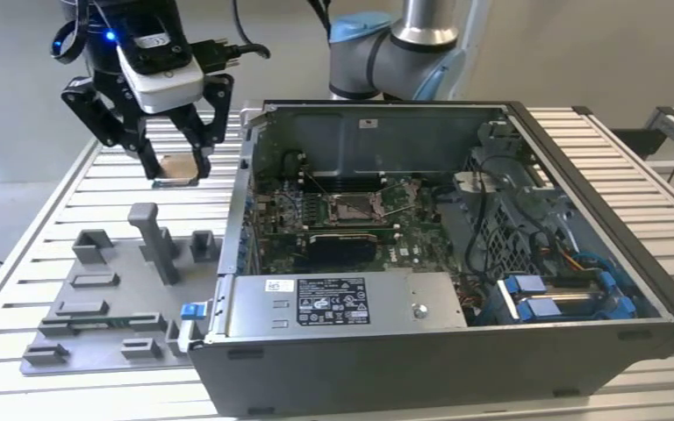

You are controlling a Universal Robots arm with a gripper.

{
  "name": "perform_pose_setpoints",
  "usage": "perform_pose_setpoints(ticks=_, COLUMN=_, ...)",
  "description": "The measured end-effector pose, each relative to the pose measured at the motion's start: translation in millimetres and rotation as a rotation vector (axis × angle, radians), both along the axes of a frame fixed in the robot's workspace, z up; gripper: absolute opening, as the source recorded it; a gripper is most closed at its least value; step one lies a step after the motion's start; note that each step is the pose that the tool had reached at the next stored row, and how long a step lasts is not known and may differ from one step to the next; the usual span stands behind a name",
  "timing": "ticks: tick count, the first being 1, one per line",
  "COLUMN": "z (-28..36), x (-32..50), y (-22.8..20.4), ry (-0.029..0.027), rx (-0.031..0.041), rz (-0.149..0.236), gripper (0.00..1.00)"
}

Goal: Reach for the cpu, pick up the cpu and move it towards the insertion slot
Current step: 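Pick up the cpu and move it towards the insertion slot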

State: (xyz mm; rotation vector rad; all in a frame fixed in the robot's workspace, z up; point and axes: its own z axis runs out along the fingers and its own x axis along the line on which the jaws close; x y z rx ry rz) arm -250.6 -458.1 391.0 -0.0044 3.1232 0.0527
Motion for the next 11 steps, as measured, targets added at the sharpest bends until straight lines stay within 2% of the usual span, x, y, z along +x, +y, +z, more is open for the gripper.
perform_pose_setpoints(ticks=11, z=0.0, x=30.3, y=0.0, ry=0.0000, rx=0.0000, rz=0.000, gripper=0.00)
